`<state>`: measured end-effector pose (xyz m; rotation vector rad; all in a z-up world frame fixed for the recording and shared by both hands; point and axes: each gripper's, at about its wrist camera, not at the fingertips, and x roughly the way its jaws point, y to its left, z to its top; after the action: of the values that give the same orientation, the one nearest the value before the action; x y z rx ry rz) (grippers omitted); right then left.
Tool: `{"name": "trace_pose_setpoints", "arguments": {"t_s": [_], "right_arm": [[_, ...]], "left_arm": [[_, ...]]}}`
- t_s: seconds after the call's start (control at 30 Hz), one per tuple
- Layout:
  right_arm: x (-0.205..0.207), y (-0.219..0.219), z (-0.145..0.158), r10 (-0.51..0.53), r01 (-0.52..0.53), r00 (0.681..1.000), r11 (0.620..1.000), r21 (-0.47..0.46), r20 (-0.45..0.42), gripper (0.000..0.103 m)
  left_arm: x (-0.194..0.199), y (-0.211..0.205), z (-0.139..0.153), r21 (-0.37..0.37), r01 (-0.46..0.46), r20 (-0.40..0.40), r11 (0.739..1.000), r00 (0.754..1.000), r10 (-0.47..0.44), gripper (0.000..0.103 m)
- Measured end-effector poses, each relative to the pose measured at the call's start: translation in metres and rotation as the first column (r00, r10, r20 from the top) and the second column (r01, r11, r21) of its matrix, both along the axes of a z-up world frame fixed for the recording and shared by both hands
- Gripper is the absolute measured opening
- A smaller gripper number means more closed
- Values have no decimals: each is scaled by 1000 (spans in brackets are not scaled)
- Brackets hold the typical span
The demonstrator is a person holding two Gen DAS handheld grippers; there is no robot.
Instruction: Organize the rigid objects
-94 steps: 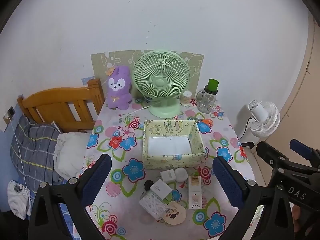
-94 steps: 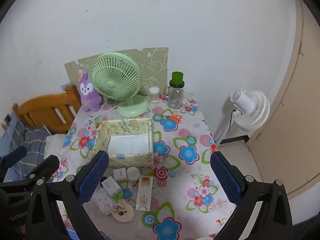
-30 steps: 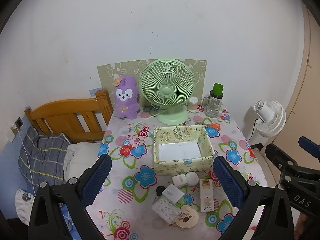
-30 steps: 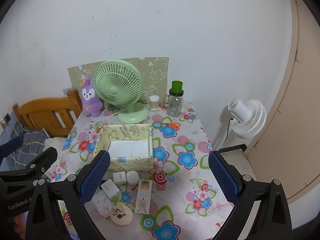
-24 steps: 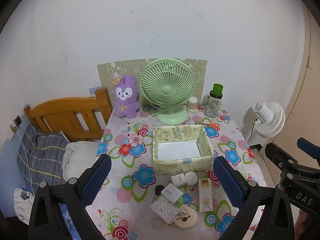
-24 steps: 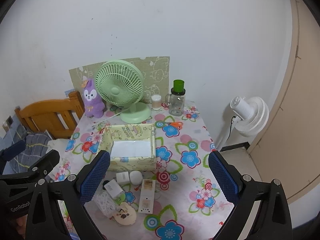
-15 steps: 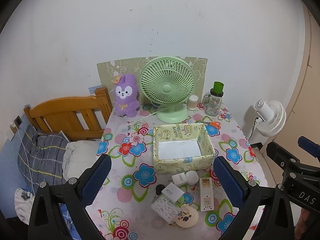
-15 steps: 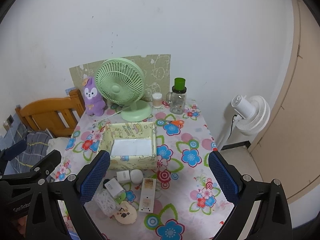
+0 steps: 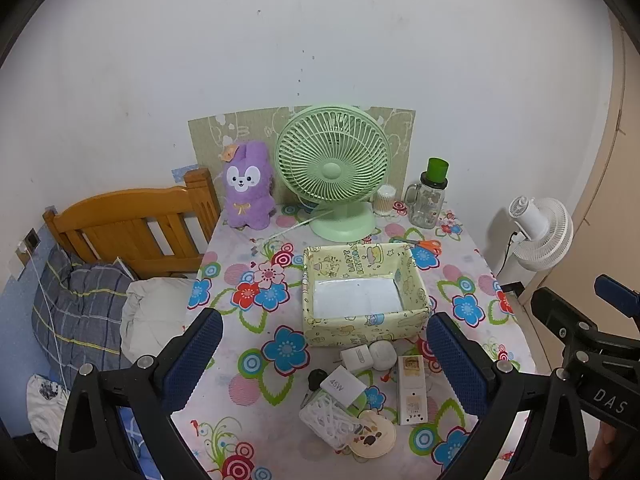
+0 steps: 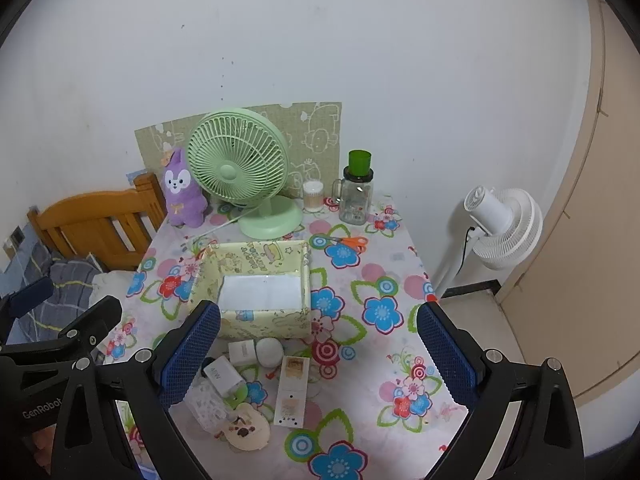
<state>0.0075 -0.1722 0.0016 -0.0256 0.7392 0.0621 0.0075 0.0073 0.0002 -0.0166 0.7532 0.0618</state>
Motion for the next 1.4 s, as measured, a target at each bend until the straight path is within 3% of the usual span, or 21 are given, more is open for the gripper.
{"name": "trace_pose_setpoints", "arguments": {"t_s": [0.4,0.67,0.97,1.4], "right_arm": [[18,5,-29,25,-25,999,1000,-6,-28,100],[26,0,-59,28,-28,1000,997,66,-7,100],[43,1,-104,21,-19,998,999,32,-53,99],[57,0,-166,13,-14,991,1000,-7,-136,98]], "left_arm": [[17,2,-28,4,-23,-55,1000,998,23,103],[24,4,-51,10,-27,-40,1000,999,27,103],[39,6,-100,-34,-55,-114,998,992,51,103],[51,12,-175,-51,-104,-257,993,962,88,102]]}}
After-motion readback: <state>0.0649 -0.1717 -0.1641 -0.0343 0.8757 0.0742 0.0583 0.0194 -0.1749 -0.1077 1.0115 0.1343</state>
